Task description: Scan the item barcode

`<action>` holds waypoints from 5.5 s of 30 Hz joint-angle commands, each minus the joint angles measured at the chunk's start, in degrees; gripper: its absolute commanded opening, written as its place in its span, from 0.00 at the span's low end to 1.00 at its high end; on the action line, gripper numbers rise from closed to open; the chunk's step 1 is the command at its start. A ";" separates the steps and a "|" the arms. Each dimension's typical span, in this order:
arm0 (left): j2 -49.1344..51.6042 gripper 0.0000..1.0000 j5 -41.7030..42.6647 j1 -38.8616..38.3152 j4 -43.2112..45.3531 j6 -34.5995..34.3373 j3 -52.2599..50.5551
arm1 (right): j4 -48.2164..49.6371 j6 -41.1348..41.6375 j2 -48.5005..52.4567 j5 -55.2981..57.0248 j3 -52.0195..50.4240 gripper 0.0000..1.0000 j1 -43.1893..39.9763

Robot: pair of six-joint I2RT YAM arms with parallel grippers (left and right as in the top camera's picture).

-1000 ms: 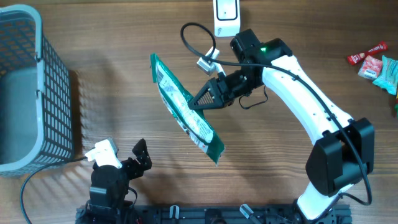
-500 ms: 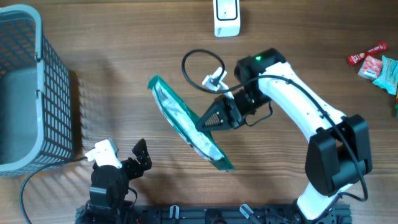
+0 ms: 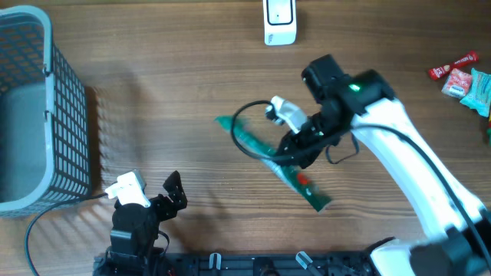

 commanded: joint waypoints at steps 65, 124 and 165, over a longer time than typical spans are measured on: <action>-0.31 1.00 0.07 -0.42 0.17 0.02 -0.33 | 0.35 35.80 -38.60 26.93 30.32 1.00 -37.99; -0.59 1.00 7.10 5.27 33.55 17.29 -8.22 | 78.58 33.29 -88.83 25.38 -82.01 1.00 -27.71; -0.52 1.00 9.70 9.09 40.44 28.37 -13.07 | 78.27 16.81 -87.17 28.17 -82.01 1.00 -27.69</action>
